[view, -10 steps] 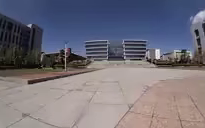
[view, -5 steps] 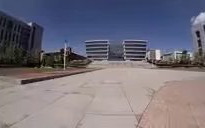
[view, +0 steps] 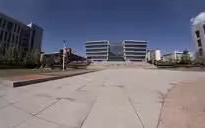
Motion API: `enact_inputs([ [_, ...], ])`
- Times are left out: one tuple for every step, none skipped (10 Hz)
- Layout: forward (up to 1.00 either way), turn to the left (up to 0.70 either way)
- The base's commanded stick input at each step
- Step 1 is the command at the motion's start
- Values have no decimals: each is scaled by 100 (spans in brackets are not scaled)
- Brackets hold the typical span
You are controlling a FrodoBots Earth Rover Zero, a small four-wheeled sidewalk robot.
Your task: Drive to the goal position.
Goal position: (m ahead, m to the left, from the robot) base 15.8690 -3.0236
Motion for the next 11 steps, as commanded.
enact_inputs([
  [70, 1],
  [70, 1],
  [70, 1],
  [70, 1],
  [70, 1],
  [70, 1],
  [70, 1],
  [70, 1],
  [70, -4],
  [70, -21],
  [70, -30],
])
